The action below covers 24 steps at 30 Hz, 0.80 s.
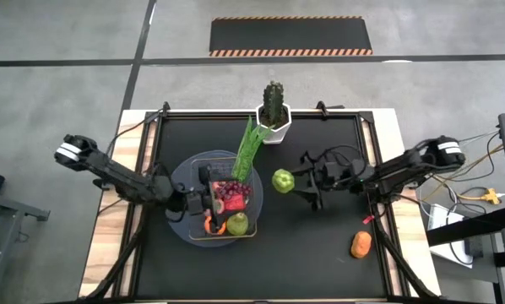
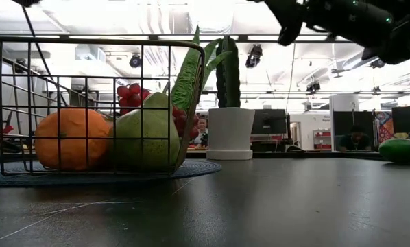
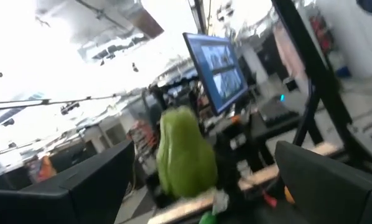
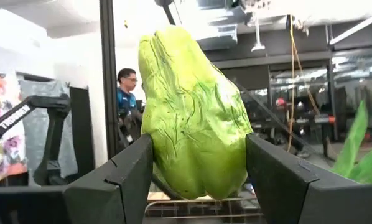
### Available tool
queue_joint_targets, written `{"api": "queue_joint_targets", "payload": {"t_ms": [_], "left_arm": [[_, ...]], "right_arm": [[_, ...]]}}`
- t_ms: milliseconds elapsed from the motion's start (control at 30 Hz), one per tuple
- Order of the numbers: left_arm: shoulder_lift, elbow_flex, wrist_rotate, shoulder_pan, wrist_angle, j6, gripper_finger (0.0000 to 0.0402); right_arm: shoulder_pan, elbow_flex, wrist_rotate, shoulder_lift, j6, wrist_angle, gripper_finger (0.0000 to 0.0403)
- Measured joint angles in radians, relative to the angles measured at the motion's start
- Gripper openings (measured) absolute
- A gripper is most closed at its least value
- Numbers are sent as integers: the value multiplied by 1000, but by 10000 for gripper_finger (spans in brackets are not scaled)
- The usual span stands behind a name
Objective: Build produce basket
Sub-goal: Put the green chayote into the wire basket
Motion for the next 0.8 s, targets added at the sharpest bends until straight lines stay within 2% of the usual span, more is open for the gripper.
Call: {"api": "queue_joint_targets", "payload": {"t_ms": [133,267,567,800], "left_arm": [[88,24,82,44,122,-43,370],[159,44,85,72,203,-60,370],[262,128,100,89,220,-93,370],[266,143,102,117,205,-195,353]], "right_arm": [[4,57,0,91,15,-1,219],[15,125,-9,169,14,1,219],[15,218,-26,273,20,2,219],[15,235,-26,291,36,-2,219]]}}
